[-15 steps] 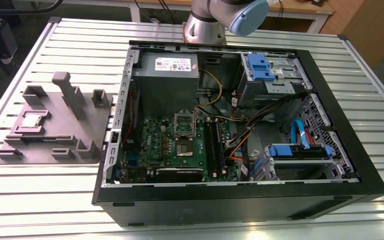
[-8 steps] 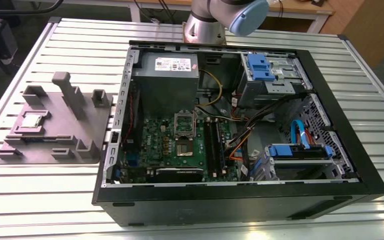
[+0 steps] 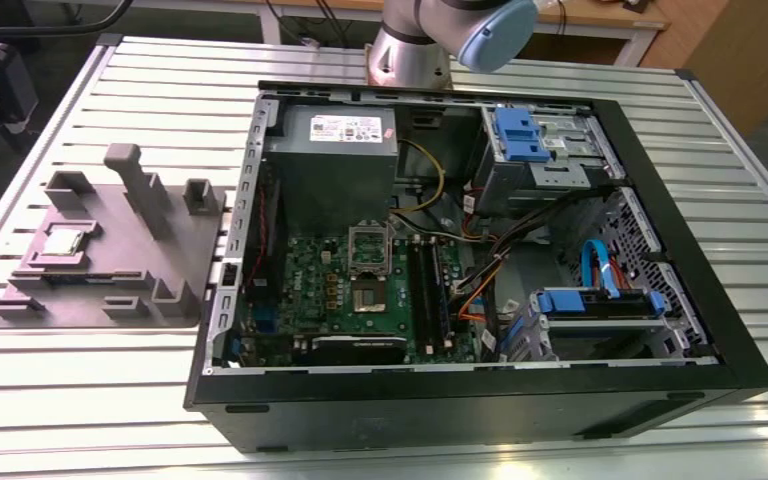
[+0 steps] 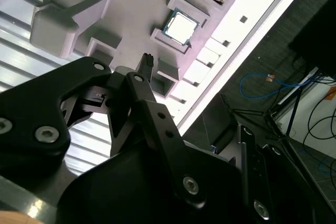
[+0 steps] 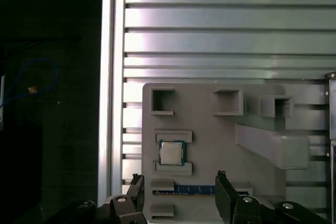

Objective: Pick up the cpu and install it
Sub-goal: 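Pick up the cpu and move it towards the insertion slot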

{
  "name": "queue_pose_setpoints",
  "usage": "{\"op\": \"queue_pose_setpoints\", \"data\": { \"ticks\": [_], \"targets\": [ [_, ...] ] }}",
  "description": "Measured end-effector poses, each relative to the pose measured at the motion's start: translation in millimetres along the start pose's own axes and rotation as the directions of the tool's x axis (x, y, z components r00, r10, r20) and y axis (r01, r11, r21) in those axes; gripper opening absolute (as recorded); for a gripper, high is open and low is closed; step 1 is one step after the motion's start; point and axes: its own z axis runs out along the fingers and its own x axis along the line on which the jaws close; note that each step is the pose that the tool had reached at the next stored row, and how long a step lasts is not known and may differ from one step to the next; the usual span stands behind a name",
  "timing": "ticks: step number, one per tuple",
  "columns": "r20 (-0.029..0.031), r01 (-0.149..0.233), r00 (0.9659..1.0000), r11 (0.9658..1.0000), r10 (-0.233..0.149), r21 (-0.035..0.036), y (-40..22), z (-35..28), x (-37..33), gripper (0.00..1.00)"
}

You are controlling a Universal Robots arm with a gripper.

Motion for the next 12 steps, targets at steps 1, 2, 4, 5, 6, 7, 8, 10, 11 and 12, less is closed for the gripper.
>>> {"op": "queue_pose_setpoints", "data": {
  "ticks": [1,2,4,5,6,7,8,10,11,12],
  "targets": [
    [0.0001,0.0,1.0,1.0,0.0,0.0,0.0,0.7,0.0,0.65],
    [0.0,0.0,1.0,1.0,0.0,0.0,-0.1,1.4,0.0,0.65],
    [-0.0001,0.005,1.0,1.0,-0.005,0.0,-0.2,3.2,-0.1,0.65],
    [-0.0005,0.009,1.0,1.0,-0.009,0.0002,-0.2,3.8,-0.1,0.65],
    [-0.0007,0.013,0.9999,0.9999,-0.013,0.0003,-0.2,4.2,-0.1,0.65],
    [-0.0008,0.013,0.9999,0.9999,-0.013,0.0003,-0.2,4.4,0.0,0.65],
    [-0.0008,0.014,0.9999,0.9999,-0.014,0.0003,-0.2,4.6,0.0,0.65],
    [-0.0007,0.014,0.9999,0.9999,-0.014,0.0002,-0.2,4.9,0.0,0.65],
    [-0.0006,0.014,0.9999,0.9999,-0.014,0.0002,-0.3,5.8,-0.1,0.65],
    [-0.0006,0.014,0.9999,0.9999,-0.014,0.0002,-0.3,5.8,-0.1,0.65]
  ]
}}
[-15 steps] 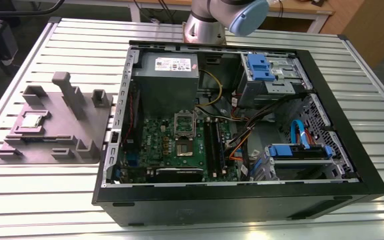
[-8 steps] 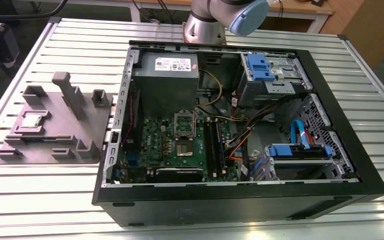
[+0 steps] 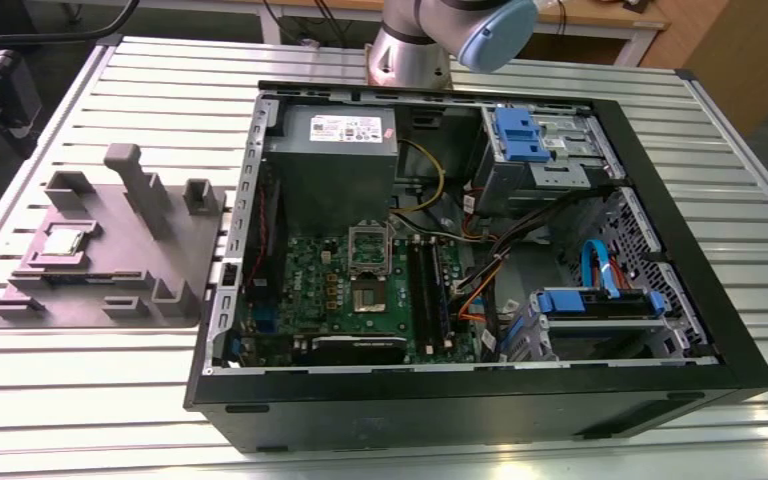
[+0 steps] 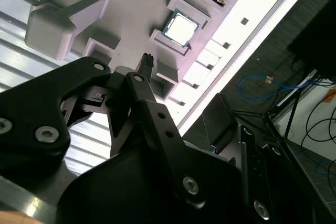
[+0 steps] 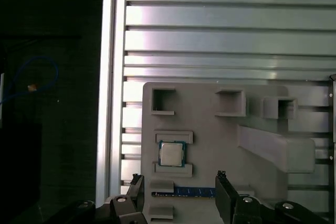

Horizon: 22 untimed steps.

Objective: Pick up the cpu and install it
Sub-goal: 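Pick up the cpu and move it towards the insertion slot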

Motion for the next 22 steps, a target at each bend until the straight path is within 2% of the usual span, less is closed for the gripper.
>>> {"op": "queue_pose_setpoints", "data": {
  "ticks": [2,22],
  "targets": [
    [0.0,0.0,1.0,1.0,0.0,0.0,-0.2,3.5,0.0,0.65],
    [0.0,0.0,1.0,1.0,0.0,0.0,-0.8,6.6,-0.1,0.65]
  ]
}}
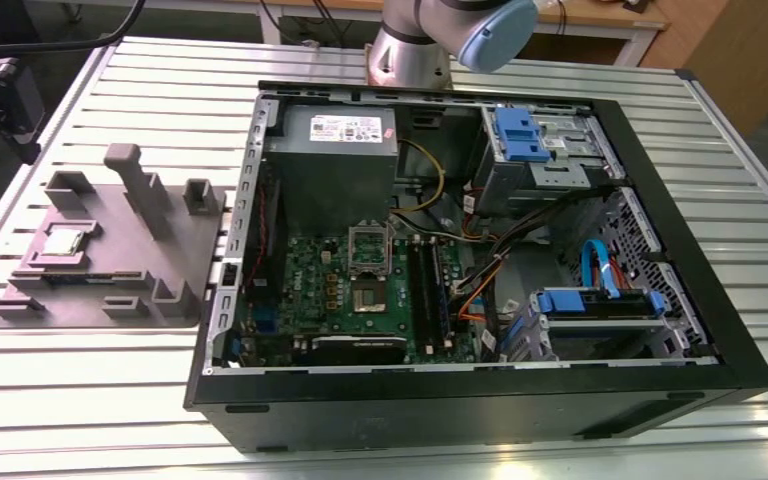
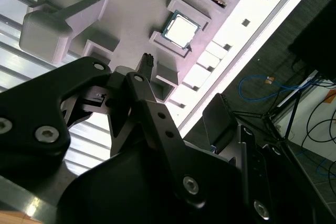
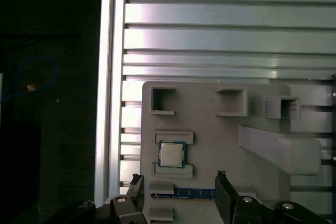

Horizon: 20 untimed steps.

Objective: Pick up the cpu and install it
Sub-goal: 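Pick up the cpu and move it towards the insertion slot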

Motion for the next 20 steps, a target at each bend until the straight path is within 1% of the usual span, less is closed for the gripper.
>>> {"op": "queue_pose_setpoints", "data": {
  "ticks": [6,7,20],
  "targets": [
    [0.0,0.0,1.0,1.0,0.0,0.0,0.0,0.1,0.0,0.65],
    [0.0,0.0,1.0,1.0,0.0,0.0,-4.3,0.2,0.0,0.65],
    [0.0,0.0,1.0,1.0,0.0,0.0,-8.3,0.2,0.0,0.65]
  ]
}}
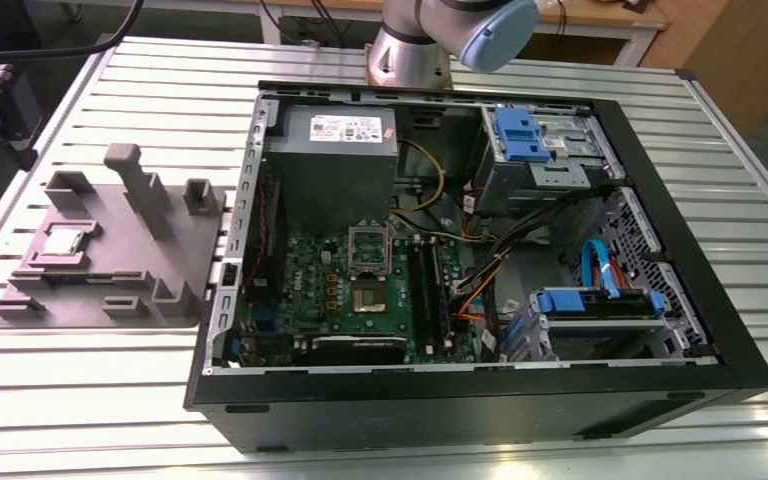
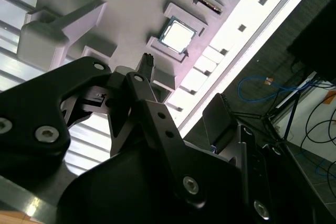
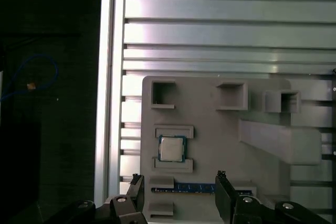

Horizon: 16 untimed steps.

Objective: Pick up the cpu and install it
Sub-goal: 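Pick up the cpu and move it towards the insertion slot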

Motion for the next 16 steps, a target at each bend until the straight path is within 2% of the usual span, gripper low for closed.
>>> {"op": "queue_pose_setpoints", "data": {
  "ticks": [16],
  "targets": [
    [0.0,0.0,1.0,1.0,0.0,0.0,-5.0,-0.1,0.1,0.65]
  ]
}}
